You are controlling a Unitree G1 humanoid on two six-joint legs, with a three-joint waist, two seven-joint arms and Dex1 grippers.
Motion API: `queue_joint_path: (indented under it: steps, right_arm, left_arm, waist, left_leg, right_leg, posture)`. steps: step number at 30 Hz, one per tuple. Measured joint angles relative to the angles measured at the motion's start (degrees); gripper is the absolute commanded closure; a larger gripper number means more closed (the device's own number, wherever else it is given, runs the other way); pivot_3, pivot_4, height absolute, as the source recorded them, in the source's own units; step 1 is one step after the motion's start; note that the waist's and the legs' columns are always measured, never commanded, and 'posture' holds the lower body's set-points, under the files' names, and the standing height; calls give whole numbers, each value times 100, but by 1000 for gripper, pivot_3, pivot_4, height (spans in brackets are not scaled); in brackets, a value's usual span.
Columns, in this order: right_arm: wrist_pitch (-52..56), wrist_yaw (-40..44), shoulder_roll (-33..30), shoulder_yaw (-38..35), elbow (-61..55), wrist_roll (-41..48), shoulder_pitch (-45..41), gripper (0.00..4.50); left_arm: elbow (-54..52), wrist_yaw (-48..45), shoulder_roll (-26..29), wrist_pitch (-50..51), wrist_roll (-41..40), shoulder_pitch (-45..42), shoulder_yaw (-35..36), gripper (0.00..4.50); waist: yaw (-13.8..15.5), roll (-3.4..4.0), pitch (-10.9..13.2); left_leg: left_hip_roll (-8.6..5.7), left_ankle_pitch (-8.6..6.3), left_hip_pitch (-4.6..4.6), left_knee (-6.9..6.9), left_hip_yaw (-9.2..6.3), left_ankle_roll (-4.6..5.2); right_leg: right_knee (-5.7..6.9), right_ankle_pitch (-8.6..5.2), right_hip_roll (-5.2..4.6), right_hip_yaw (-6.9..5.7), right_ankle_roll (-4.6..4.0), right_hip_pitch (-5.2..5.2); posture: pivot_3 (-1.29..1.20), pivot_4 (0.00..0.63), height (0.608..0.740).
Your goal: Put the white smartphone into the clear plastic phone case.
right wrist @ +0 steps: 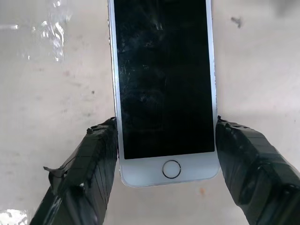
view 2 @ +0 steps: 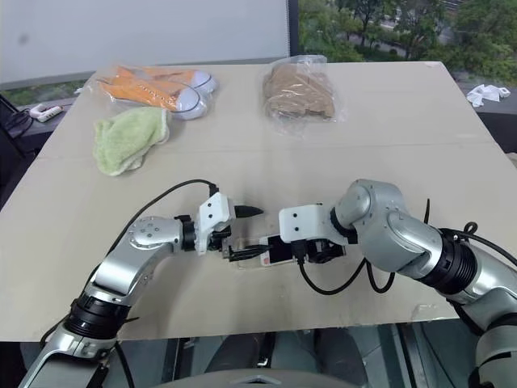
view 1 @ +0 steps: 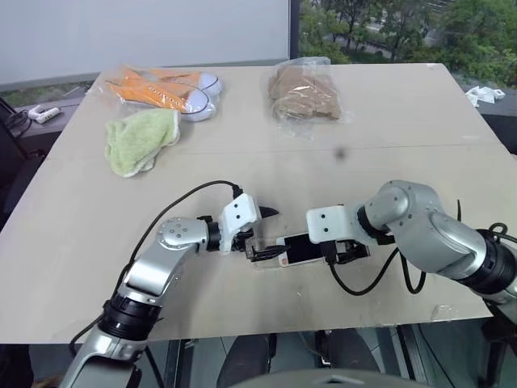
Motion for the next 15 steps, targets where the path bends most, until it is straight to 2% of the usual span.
queue_joint_path:
  steps: [5, 6, 9, 15]
  right_arm:
    - [143, -67, 0, 52, -1, 118, -63, 1698]
    - [156, -82, 0, 54, -1, 148, -71, 1698]
    - [169, -140, -1, 61, -2, 228, -82, 1698]
    - [173, -268, -12, 78, -3, 371, -98, 1698]
  left_arm:
    - [19, 15, -16, -78, 125, 0, -32, 0]
    - [19, 12, -16, -97, 133, 1, -32, 256]
    - [19, 1, -16, -130, 156, 2, -32, 1337]
    - [2, -126, -54, -172, -46, 9, 37, 4456]
  waist:
    - [6, 0, 0]
    - [6, 0, 0]
    - [6, 0, 0]
    - [6, 0, 0]
  left_leg:
    - [0, 0, 0, 1, -2, 0]
    - [0, 0, 0, 1, -2, 0]
    - [0, 0, 0, 1, -2, 0]
    - [0, 0, 0, 2, -2, 0]
  right_leg:
    - [2, 0, -1, -2, 0, 0]
    - [2, 0, -1, -2, 0, 0]
    - [2, 0, -1, -2, 0, 0]
    - [2, 0, -2, -2, 0, 0]
  posture:
    - [0, 150, 740]
    - [0, 150, 740]
    - [0, 150, 740]
    - [0, 150, 740]
